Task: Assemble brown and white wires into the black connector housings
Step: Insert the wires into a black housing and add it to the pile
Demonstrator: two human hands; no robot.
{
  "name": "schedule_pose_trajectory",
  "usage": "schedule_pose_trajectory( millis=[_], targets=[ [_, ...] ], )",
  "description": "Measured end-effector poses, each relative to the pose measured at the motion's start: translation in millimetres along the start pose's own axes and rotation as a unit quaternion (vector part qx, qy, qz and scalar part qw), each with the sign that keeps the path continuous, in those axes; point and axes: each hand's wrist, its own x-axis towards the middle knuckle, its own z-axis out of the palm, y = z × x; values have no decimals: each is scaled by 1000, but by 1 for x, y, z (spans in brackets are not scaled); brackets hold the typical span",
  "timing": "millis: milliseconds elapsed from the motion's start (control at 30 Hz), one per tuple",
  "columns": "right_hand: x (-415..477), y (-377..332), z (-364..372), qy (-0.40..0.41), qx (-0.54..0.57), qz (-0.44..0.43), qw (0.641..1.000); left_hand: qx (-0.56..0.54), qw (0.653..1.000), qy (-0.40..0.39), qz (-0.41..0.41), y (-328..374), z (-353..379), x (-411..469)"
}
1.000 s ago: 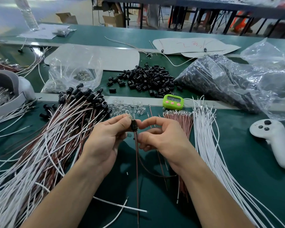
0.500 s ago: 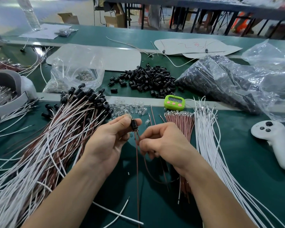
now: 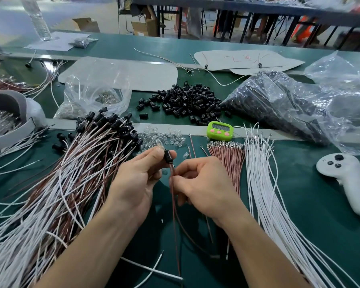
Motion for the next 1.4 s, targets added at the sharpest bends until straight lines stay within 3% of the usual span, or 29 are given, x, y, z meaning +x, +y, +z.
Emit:
schedule_pose_trajectory(
  millis=[200,333,567,700,800,967,1167,1400],
  targets=[
    [1,-3,-6,-26,8,14,1000,1,999,38,5,0,-2,2],
    [-1,-5,-2,7,8,8,1000,4,999,37,5,0,-1,2],
    [-8,-12,2,87,-94,-35,991,2,997,76,25,0,3,-1],
    [-9,-13,4,69,-36,-15,997,27,991,116,68,0,4,-3],
    [-7,-10,5,62,-8,-7,998,33,994,92,58,3,4,-4],
    [-7,-6,3,88,-134,-61,985,42,998,41,29,3,7,-5],
    [0,-7,-2,46,92,-18,995,15,998,46,51,9,1,-2],
    [-2,-6,4,38,118,-19,992,34,998,23,42,0,4,-5]
  ],
)
